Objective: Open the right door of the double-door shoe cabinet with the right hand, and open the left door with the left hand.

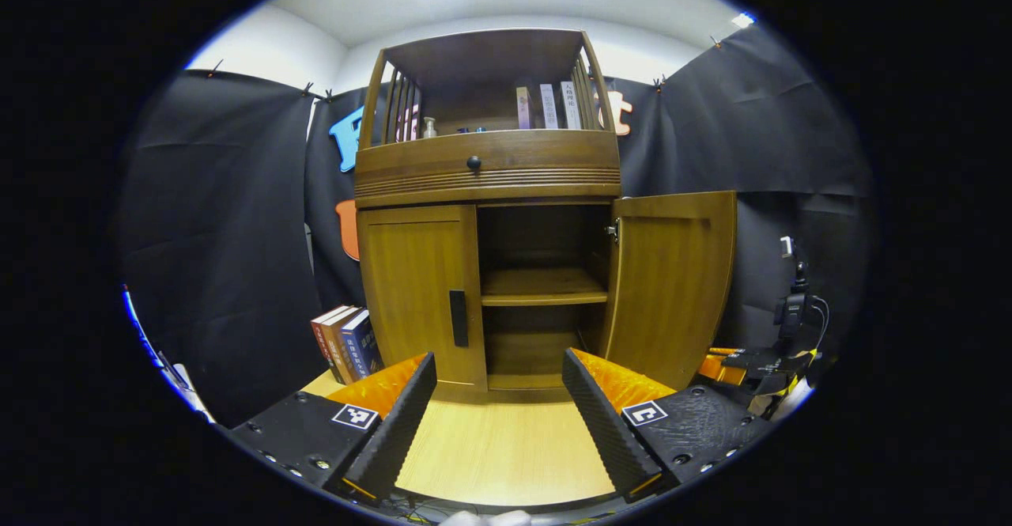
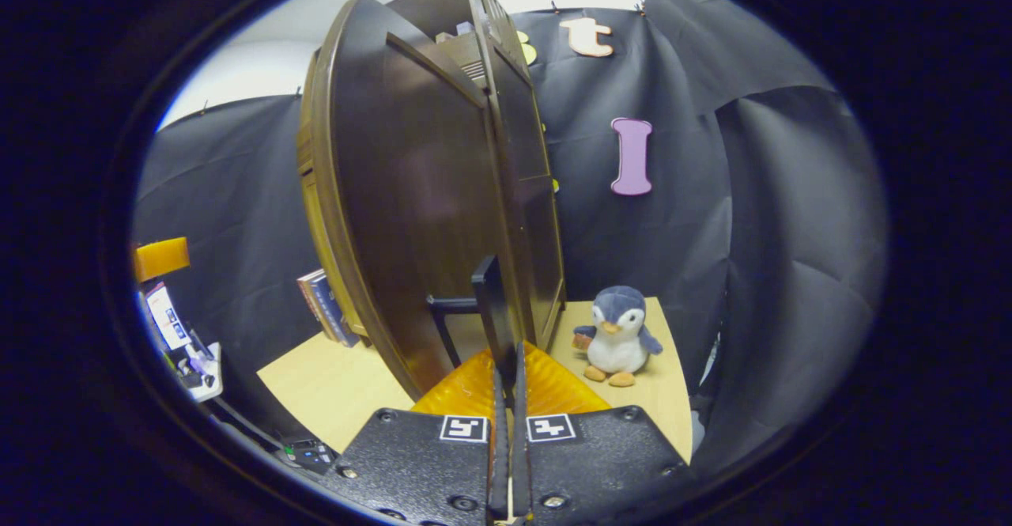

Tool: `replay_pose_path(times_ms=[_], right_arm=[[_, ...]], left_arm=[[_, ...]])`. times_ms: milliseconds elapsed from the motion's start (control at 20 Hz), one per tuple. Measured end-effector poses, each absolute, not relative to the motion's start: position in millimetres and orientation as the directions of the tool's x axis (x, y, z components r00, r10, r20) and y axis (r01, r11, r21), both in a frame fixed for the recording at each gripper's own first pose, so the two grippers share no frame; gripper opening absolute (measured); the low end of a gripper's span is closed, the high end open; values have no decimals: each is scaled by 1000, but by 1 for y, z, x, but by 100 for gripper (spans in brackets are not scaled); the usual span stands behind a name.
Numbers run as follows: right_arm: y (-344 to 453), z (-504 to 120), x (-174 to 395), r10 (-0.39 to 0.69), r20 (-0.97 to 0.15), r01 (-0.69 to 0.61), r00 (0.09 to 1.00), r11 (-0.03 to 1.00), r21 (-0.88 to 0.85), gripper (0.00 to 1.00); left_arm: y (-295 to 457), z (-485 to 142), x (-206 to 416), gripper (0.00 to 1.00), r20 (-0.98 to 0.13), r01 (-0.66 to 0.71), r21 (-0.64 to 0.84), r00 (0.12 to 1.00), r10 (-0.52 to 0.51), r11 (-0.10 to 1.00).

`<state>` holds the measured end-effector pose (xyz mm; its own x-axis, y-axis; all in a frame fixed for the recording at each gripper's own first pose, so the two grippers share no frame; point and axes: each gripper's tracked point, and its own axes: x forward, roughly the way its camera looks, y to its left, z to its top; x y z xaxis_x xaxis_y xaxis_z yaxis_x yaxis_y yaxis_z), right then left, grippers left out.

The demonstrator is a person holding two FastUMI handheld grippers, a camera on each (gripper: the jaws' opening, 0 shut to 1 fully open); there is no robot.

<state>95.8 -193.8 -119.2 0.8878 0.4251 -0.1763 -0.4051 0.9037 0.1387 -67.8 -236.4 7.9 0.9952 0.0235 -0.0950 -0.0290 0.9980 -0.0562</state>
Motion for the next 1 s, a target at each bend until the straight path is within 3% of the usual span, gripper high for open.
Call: replay_pose_path(times_ms=[450,700,800,850,1000], right_arm=[[-198,-119,94,461,-172,-451,870,887,97,5],[-212,-127,75,472,-189,-454,861,881,130,12],[-237,-125,65,396,-197,-375,897,917,138,29],[-247,-118,59,376,-178,-351,909,923,155,31],[-273,-85,36,283,-121,-259,951,949,182,70]], left_arm=[[-237,22,-72,96,-76,-29,-69,997,23,997],[-227,23,-70,96,-78,-46,-78,996,40,996],[-224,20,-70,96,-83,-45,-69,996,39,997],[-222,18,-69,96,-84,-43,-63,996,38,997],[-218,17,-61,96,-76,-25,-50,997,21,998]])
